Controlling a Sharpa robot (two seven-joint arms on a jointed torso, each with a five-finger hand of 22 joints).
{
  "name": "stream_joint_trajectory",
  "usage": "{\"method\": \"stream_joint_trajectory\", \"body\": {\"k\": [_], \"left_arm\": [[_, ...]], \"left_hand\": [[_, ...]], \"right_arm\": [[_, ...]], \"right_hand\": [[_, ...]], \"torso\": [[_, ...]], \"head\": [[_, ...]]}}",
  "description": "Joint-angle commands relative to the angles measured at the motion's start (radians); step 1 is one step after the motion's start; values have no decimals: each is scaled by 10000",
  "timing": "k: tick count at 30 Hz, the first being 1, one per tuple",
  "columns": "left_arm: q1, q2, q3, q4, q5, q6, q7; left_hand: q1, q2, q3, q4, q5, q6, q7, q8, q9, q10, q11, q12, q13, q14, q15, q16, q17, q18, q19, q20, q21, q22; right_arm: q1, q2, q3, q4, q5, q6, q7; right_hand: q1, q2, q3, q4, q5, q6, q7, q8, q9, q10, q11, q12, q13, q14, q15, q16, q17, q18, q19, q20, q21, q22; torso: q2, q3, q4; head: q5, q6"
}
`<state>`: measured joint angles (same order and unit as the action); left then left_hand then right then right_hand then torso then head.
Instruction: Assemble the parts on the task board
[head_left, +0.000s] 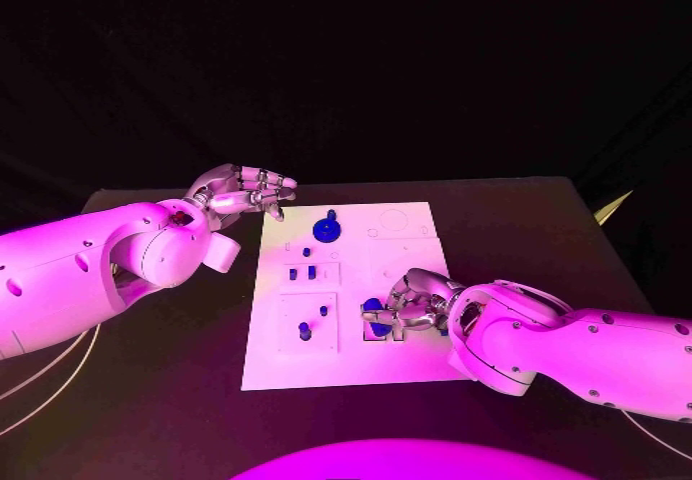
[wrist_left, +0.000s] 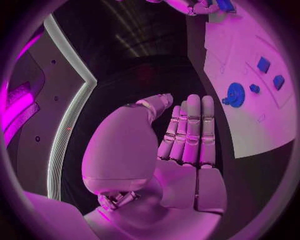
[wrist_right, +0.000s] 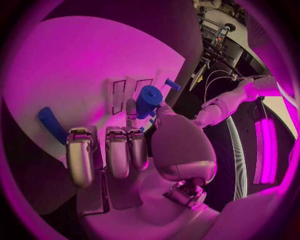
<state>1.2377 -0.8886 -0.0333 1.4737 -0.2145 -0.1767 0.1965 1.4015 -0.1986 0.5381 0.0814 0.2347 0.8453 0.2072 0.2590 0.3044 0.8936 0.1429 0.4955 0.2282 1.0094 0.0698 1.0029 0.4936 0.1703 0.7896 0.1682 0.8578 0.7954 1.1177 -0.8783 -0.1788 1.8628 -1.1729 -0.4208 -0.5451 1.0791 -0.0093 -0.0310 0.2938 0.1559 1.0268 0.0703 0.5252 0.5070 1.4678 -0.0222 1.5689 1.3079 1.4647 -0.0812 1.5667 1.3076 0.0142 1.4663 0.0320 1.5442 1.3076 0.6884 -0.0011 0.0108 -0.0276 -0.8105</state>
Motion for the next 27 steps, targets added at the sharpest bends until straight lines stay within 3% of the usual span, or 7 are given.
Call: {"method": "stream_joint_trajectory", "body": {"k": [1,7,10,15,24,27], "left_arm": [[6,0,7,31,56,149,35],[7,-10,7,33,56,142,31],[7,-13,7,33,56,141,30],[7,-17,7,32,56,136,28],[7,-19,7,31,56,124,25],[7,-31,7,32,56,119,26]], "left_hand": [[-87,51,-18,64,24,-66,20,6,12,-72,2,50,-4,-83,20,-48,14,121,39,64,-38,-11],[-87,51,-18,64,24,-66,20,6,12,-72,2,50,-4,-83,20,-48,14,121,39,64,-38,-11],[-87,51,-18,64,24,-66,20,6,12,-72,2,50,-4,-83,20,-48,14,121,39,64,-38,-11],[-82,64,-13,72,27,-70,20,6,12,-80,1,56,-5,-91,20,-51,15,122,42,65,-52,-20],[-81,61,-14,73,27,-73,21,5,11,-84,2,58,-6,-96,21,-52,15,121,42,66,-58,-23],[-81,61,-14,73,27,-73,21,5,11,-84,2,58,-6,-96,21,-52,15,121,42,66,-58,-23]], "right_arm": [[-11,33,0,-23,-320,44,-90],[-13,62,0,-57,-453,27,-124],[-15,69,0,-67,-524,21,-138],[-17,73,0,-76,-610,10,-152],[-23,-43,0,36,-810,-58,-38],[-28,-216,0,210,-788,-36,179]], "right_hand": [[-387,-70,-332,-13,-151,172,-286,90,3,1030,-51,19,2629,1061,-51,41,2632,-102,988,-87,62,2580],[-580,-98,-648,-19,-327,133,-280,139,27,1030,-47,19,2629,1061,-47,41,2632,-98,981,-83,39,2574],[-619,-81,-975,-21,-768,77,-267,186,48,1017,-35,0,2611,1061,-37,41,2632,-92,971,-73,8,2566],[-604,-92,-1078,-22,-872,53,-260,196,52,992,-29,-37,2576,1061,-32,41,2632,-87,964,-69,-16,2560],[-515,-59,-1123,-39,-849,30,-256,204,55,984,-25,-48,2566,1061,-27,41,2632,-84,960,-65,-30,2556],[214,3,-1179,-109,-413,-24,-259,245,64,994,-27,-35,2581,1061,-26,41,2632,-88,965,-64,-8,2562]], "torso": [[0,-8,6],[-1,-5,-1],[-2,-2,-4],[0,0,-7],[-1,9,-2],[1,10,-4]], "head": [[1,15],[6,8],[9,9],[-5,3],[-32,10],[-8,12]]}}
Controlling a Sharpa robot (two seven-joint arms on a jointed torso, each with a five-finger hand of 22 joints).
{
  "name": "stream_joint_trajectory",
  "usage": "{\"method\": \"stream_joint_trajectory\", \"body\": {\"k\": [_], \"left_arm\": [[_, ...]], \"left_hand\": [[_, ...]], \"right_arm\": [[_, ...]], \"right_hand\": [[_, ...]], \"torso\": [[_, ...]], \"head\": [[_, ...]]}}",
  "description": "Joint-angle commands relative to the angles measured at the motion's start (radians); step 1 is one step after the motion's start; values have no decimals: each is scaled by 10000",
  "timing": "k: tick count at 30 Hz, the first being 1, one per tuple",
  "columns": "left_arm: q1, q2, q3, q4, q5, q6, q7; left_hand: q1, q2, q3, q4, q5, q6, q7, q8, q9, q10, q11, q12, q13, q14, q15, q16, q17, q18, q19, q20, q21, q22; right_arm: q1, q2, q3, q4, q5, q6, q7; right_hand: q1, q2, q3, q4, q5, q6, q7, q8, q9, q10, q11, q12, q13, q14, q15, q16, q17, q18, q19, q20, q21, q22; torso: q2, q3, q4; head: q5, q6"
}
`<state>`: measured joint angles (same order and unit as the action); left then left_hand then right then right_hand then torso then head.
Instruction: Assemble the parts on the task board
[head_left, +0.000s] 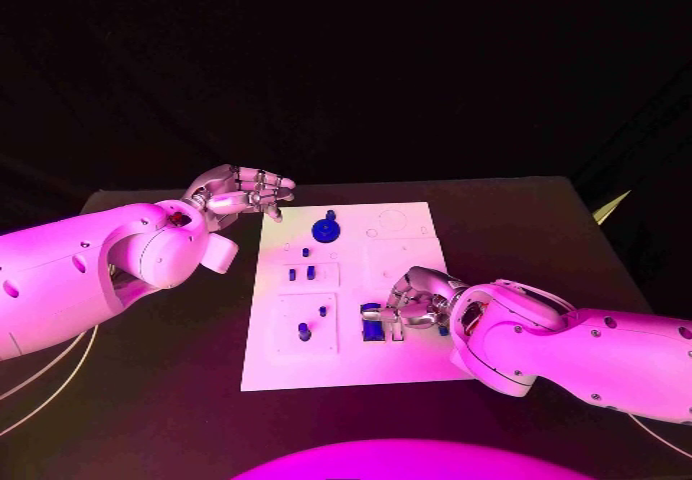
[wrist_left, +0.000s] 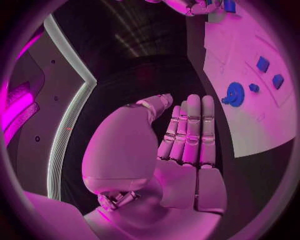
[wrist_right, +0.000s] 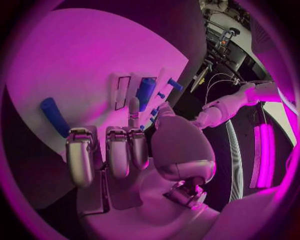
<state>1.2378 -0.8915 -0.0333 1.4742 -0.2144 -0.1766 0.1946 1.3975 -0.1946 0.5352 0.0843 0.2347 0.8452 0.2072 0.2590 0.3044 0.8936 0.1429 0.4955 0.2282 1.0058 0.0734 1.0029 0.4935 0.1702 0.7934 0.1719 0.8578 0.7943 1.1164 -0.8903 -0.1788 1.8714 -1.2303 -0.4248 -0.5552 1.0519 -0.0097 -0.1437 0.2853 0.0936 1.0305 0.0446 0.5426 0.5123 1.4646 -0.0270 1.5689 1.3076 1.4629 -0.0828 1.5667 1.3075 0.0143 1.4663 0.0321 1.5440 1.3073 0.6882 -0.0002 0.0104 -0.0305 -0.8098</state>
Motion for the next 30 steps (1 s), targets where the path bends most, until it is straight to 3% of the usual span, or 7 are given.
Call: {"method": "stream_joint_trajectory", "body": {"k": [1,7,15,22,30], "left_arm": [[6,-7,7,28,55,113,46],[6,-25,7,35,55,99,64],[6,-36,7,32,55,83,81],[6,-51,6,59,55,85,99],[5,-56,6,88,55,102,101]], "left_hand": [[-42,21,15,44,27,-73,21,5,11,-84,2,58,-6,-60,-15,-52,17,123,5,29,-59,-12],[-42,21,15,44,27,-73,21,5,11,-84,2,58,-6,-60,-15,-52,17,123,5,29,-59,-12],[-42,21,15,44,27,-73,21,5,11,-84,2,58,-6,-60,-15,-52,17,123,5,29,-59,-12],[-42,21,15,44,27,-73,21,5,11,-84,2,58,-6,-60,-15,-52,17,123,5,29,-59,-12],[-42,21,15,44,27,-73,21,5,11,-84,2,58,-6,-60,-15,-52,17,123,5,29,-59,-12]], "right_arm": [[-17,-160,0,185,-185,17,349],[-16,-672,0,542,-22,-275,708],[321,-1758,6,937,219,-811,1247],[479,-2523,-10,902,-296,-112,1121],[155,-2808,-37,697,-1136,295,770]], "right_hand": [[783,-1,12,-53,130,-80,-4,76,8,1029,18,-32,2587,1079,-15,41,2633,-87,962,-64,-17,2561],[1459,-27,198,-79,224,-148,2,47,-29,1013,19,-58,2567,1079,-14,41,2633,-82,954,-66,-42,2555],[2306,-378,369,-64,348,-931,399,-691,-364,934,355,-178,2479,1069,255,24,2581,-55,907,130,-193,2516],[2469,-445,429,-50,366,-823,414,-724,-362,890,381,-245,2429,1074,293,32,2607,-64,921,182,-143,2528],[2498,-459,443,-42,378,-767,402,-713,-348,888,372,-249,2427,1079,291,41,2633,-81,948,187,-55,2551]], "torso": [[3,2,-4],[-8,-3,-15],[-7,-8,-14],[9,-4,-16],[2,-3,-4]], "head": [[26,6],[1,-2],[-64,31],[-223,62],[-280,45]]}}
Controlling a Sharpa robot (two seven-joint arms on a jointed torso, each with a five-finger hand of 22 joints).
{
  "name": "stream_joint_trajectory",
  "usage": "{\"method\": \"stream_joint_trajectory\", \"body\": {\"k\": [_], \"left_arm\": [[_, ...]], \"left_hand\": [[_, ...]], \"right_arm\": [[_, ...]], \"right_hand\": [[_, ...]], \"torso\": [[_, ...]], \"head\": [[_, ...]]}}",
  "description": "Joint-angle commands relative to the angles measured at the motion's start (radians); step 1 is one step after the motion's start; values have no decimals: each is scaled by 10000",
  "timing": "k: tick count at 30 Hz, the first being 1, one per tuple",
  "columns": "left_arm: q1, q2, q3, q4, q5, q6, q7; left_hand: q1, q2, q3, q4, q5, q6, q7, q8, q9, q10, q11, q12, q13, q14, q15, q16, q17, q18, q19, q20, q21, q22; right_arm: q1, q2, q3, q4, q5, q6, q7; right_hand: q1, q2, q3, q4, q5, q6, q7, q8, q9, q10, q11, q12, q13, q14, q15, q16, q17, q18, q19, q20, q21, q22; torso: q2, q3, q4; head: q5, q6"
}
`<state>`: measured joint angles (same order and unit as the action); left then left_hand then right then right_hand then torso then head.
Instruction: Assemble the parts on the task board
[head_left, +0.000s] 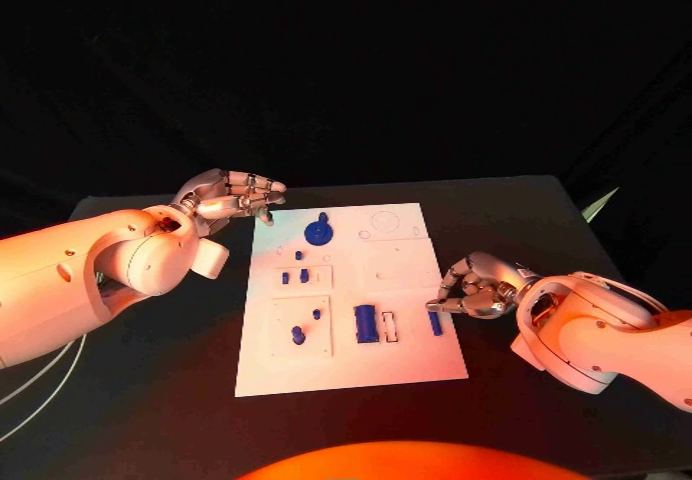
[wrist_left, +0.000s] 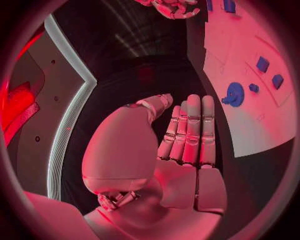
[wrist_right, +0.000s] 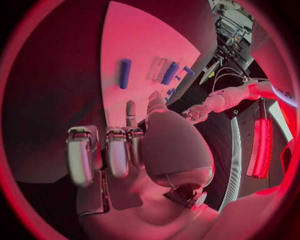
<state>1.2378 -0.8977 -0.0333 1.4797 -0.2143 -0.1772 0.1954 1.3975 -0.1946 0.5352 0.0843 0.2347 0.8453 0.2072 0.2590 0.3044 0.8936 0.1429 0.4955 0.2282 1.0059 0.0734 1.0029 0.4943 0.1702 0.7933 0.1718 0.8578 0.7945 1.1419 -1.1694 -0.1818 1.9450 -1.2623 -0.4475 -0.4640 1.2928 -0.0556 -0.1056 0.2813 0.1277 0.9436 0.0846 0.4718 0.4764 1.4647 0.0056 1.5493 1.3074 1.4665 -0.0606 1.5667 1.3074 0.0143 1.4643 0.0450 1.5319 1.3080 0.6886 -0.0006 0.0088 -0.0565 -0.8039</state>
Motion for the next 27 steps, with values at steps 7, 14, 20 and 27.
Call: {"method": "stream_joint_trajectory", "body": {"k": [7,14,20,27], "left_arm": [[5,-8,6,36,54,126,72],[5,-27,6,39,54,160,39],[5,-37,6,43,54,172,39],[5,-42,6,43,54,182,38]], "left_hand": [[-40,16,8,53,26,-75,20,9,13,-92,3,73,-6,-74,-12,-55,11,122,7,32,-84,-29],[-40,16,8,53,26,-75,20,9,13,-92,3,73,-6,-74,-12,-55,11,122,7,32,-84,-29],[-40,16,8,53,26,-75,20,9,13,-92,3,73,-6,-74,-12,-55,11,122,7,32,-84,-29],[-40,16,8,53,26,-75,20,9,13,-92,3,73,-6,-74,-12,-55,11,122,7,32,-84,-29]], "right_arm": [[-297,104,-24,-230,-1200,696,-453],[-472,258,-36,-412,-1381,800,-634],[-554,435,-39,-520,-1432,812,-688],[-647,668,-41,-615,-1549,845,-740]], "right_hand": [[9,-48,54,77,-12,217,-21,5,40,874,28,-74,2416,1043,54,41,2634,-81,967,63,66,2545],[-65,-50,51,93,-68,263,-34,5,55,877,19,-71,2419,1042,49,40,2631,-82,969,63,74,2547],[-63,-50,63,80,-77,311,-51,22,70,879,7,-69,2422,1043,42,41,2634,-83,972,61,82,2549],[2,-48,108,52,-71,382,-82,45,97,880,-19,-69,2423,1042,24,40,2629,-82,970,52,76,2548]], "torso": [[-3,-12,25],[-1,-7,28],[-3,-8,19],[-3,-5,22]], "head": [[-36,-33],[-2,-73],[15,-75],[28,-86]]}}
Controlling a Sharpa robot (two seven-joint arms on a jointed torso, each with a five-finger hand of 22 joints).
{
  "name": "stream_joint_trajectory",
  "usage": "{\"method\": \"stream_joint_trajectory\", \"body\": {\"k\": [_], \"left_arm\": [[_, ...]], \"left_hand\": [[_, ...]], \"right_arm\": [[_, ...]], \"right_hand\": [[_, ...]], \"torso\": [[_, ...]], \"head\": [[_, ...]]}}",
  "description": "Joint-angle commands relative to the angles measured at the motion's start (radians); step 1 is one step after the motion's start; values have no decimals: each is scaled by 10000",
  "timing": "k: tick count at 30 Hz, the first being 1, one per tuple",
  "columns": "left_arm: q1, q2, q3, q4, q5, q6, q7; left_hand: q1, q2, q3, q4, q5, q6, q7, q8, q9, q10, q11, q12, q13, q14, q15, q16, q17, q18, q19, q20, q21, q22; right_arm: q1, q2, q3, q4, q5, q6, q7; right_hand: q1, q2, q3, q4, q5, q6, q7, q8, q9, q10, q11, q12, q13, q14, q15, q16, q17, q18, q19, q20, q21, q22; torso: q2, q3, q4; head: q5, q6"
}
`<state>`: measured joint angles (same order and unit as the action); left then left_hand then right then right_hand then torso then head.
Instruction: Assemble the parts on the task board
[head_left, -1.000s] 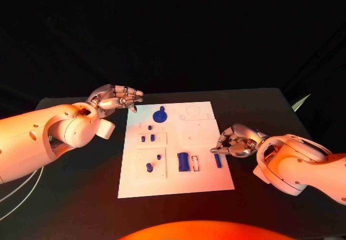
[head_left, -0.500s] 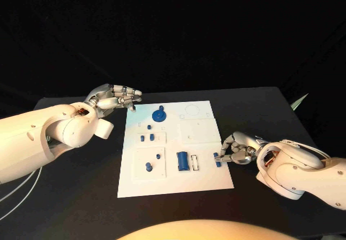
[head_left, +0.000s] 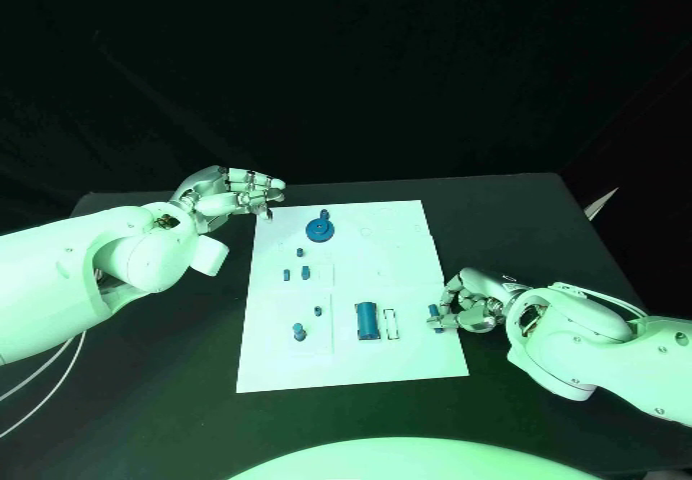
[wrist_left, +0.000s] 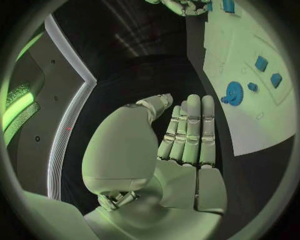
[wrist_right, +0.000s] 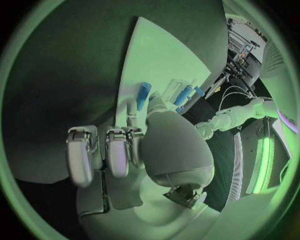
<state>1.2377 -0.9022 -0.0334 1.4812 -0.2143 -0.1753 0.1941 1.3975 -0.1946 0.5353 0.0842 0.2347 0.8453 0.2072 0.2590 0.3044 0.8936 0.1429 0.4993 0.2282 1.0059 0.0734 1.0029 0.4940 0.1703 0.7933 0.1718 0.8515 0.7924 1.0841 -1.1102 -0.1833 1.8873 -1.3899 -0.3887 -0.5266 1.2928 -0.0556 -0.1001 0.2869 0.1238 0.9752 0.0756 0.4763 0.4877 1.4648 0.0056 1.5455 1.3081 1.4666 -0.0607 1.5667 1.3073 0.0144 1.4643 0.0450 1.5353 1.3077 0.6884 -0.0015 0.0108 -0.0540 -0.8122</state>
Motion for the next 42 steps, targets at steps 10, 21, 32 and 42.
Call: {"method": "stream_joint_trajectory", "body": {"k": [10,21,32,42], "left_arm": [[5,-8,7,39,53,168,57],[5,-26,7,47,53,159,48],[6,-34,7,49,53,144,42],[6,-18,7,50,53,151,35]], "left_hand": [[-55,17,-3,74,24,-77,22,13,14,-100,6,47,-8,-79,-9,-52,18,121,12,35,-42,-20],[-55,17,-3,74,24,-77,22,13,14,-100,6,47,-8,-79,-9,-52,18,121,12,35,-42,-20],[-62,20,-6,87,25,-80,22,13,15,-105,6,52,-9,-81,-7,-50,20,121,15,37,-54,-27],[4,43,26,57,46,-81,17,18,16,-112,-2,66,-10,-89,-17,-51,22,126,27,32,-66,-34]], "right_arm": [[-148,323,-36,-382,-335,631,-206],[-188,548,-50,-564,-1131,1064,-555],[-187,460,-49,-208,-685,316,-560],[15,395,-35,383,1483,-462,66]], "right_hand": [[632,-124,540,-67,-642,110,-28,-89,47,873,-59,-47,2411,1041,-20,39,2627,-80,965,7,29,2547],[1775,-420,1295,-366,-565,196,-53,-270,35,855,-85,-79,2398,1042,-44,41,2635,-82,968,-13,41,2550],[2058,-570,2793,-112,977,414,-111,-550,-57,873,-159,-57,2425,1042,-93,41,2635,-95,988,-64,105,2567],[1126,-1070,5549,-693,2009,100,-87,-221,558,892,-136,-42,2447,1042,-94,41,2635,-120,1028,-87,234,2600]], "torso": [[-2,0,3],[-3,5,-1],[-7,5,-10],[-5,-4,-7]], "head": [[22,-19],[9,-11],[11,20],[-28,-3]]}}
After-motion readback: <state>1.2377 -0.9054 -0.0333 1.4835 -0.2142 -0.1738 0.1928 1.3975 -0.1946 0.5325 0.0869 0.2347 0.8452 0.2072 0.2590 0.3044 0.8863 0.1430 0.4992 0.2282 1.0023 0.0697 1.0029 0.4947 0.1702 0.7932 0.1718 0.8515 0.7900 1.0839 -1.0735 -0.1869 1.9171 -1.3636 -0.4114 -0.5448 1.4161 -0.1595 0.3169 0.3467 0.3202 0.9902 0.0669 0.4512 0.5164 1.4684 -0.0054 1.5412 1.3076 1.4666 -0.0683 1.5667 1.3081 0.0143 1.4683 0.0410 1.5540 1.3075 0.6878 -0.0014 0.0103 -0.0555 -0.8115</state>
